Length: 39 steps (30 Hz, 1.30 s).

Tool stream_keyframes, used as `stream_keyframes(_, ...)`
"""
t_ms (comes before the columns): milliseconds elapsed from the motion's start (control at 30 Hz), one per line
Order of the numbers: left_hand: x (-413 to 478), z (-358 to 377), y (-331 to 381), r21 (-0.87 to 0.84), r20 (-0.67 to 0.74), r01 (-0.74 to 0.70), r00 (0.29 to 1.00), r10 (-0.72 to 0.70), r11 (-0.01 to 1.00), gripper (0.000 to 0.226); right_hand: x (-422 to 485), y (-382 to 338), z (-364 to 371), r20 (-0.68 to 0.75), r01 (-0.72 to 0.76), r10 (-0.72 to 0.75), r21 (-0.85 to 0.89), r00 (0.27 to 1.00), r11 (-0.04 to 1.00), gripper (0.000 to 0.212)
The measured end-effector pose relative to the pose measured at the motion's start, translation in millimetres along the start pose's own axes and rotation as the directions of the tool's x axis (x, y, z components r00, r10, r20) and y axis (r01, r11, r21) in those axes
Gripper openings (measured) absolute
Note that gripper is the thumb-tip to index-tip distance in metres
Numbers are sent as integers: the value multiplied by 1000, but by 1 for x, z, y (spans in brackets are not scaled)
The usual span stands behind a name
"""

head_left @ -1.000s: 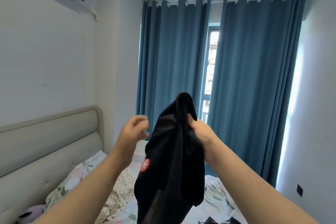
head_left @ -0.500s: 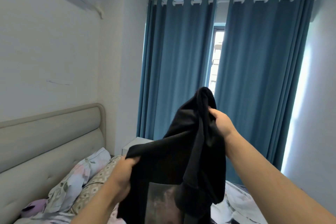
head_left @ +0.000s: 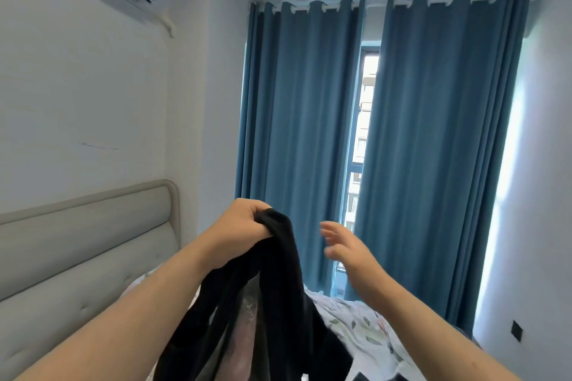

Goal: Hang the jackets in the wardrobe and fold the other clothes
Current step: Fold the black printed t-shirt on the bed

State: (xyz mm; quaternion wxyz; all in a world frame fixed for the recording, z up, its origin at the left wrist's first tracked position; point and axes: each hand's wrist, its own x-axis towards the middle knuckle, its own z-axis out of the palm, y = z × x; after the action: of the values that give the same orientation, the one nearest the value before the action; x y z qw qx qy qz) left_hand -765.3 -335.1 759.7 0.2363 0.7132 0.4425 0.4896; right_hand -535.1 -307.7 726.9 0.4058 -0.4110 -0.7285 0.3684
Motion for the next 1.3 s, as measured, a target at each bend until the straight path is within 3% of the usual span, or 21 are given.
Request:
stream_keyframes(67, 4, 5, 5, 107, -39, -14, 999, 18, 994, 15, -5, -14, 21, 153, 99, -101, 21, 983, 995, 57)
stream_keyframes(200, 6, 3, 3, 188, -231, 47, 973, -2, 981, 16, -10, -23, 50, -26, 187, -188, -50, 982, 981, 11)
stream_keyframes(367, -6, -8, -10, 144, -306, 91, 951, -43, 985, 10, -7, -29, 62, -28, 173, -172, 44, 985, 984, 17)
stream_keyframes(533, -53, -17, -55, 40, -295, 236, 931, -214, 971, 25, 10, -37, 68, 1, 85, -89, 274, 996, 958, 19)
stream_keyframes(667, -134, 12, -121, -234, -424, 379, 789, -444, 896, 58, 24, -46, 68, -4, 29, -30, 426, 1000, 904, 19)
stream_keyframes(700, -152, 18, -138, -293, -344, 428, 787, -512, 855, 65, 27, -49, 68, -3, 25, -27, 459, 1000, 888, 19)
stream_keyframes(767, -181, 27, -169, -406, 35, 585, 778, -627, 702, 75, 32, -53, 69, -1, 28, -31, 501, 1000, 865, 19)
stream_keyframes(800, -196, 30, -185, -372, 129, 605, 785, -606, 704, 82, 34, -54, 70, 0, 28, -32, 513, 999, 858, 19)
stream_keyframes(867, -207, 36, -199, -465, 192, 631, 757, -625, 621, 82, 38, -58, 70, -2, 32, -37, 542, 999, 840, 20)
stream_keyframes(900, -200, 41, -203, -506, 183, 670, 699, -692, 543, 81, 39, -59, 70, -6, 34, -36, 559, 999, 828, 20)
stream_keyframes(1000, -179, 47, -202, -399, 146, 710, 674, -724, 580, 67, 40, -63, 62, -8, 33, -35, 610, 999, 792, 19)
stream_keyframes(1067, -164, 47, -194, -472, 171, 733, 620, -765, 489, 46, 38, -64, 52, 4, 30, -42, 638, 999, 769, 18)
stream_keyframes(1200, -134, 47, -181, -492, 89, 664, 681, -727, 563, 34, 31, -62, 32, 29, 18, -51, 690, 998, 724, 17)
stream_keyframes(1300, -126, 48, -169, -453, 255, 698, 698, -670, 555, 29, 25, -60, 12, 32, 23, -65, 705, 997, 709, 17)
